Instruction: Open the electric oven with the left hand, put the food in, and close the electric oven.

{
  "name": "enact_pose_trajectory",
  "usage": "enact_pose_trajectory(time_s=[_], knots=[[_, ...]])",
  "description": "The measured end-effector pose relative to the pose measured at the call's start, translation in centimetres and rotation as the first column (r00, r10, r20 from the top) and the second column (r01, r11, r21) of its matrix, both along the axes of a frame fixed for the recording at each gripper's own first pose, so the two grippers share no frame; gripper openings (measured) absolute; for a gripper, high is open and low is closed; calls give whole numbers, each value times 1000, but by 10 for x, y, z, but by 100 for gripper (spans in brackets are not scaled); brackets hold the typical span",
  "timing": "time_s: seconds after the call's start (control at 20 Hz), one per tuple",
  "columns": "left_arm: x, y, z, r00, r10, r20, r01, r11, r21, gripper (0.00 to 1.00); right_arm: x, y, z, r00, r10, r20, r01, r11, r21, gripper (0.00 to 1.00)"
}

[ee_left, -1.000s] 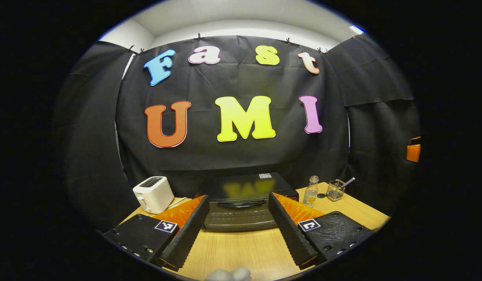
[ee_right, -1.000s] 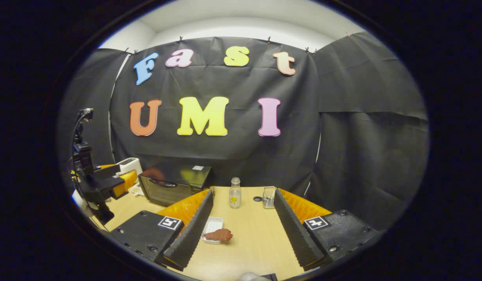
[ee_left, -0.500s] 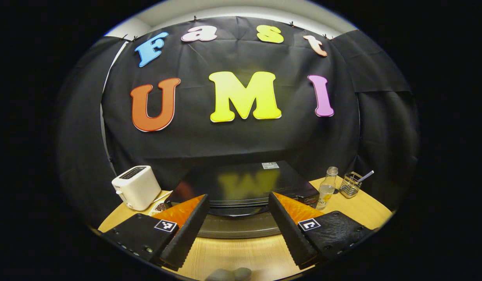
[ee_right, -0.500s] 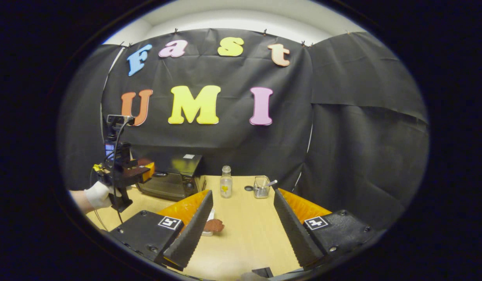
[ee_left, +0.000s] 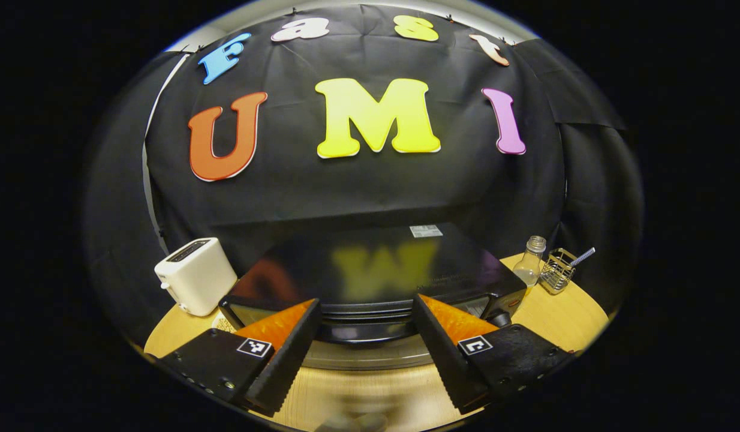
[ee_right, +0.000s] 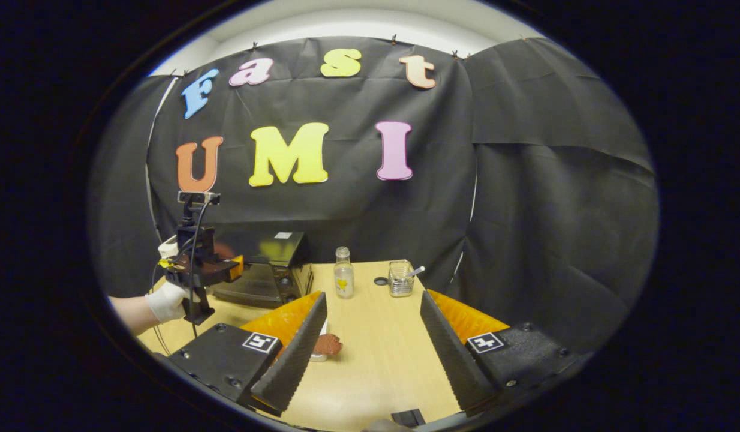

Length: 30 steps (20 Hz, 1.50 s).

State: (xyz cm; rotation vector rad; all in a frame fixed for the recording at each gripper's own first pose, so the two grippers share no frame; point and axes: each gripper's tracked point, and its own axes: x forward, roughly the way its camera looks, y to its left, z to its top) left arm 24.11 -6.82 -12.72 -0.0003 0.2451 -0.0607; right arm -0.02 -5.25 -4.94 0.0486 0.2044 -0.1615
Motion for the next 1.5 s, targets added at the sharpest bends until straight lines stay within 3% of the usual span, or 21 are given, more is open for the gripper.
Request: enact_pose_trajectory(time_s=[0.65,1.5], knots=[[-53,0,-17,1000,-22,4,22,1000,-3,97,-11,13,-15,999,33,-22,-33,999,10,100],[-136,-3,-101,989,-33,-146,32,999,-6,97,-46,17,-44,996,57,-75,-56,998,15,99]])
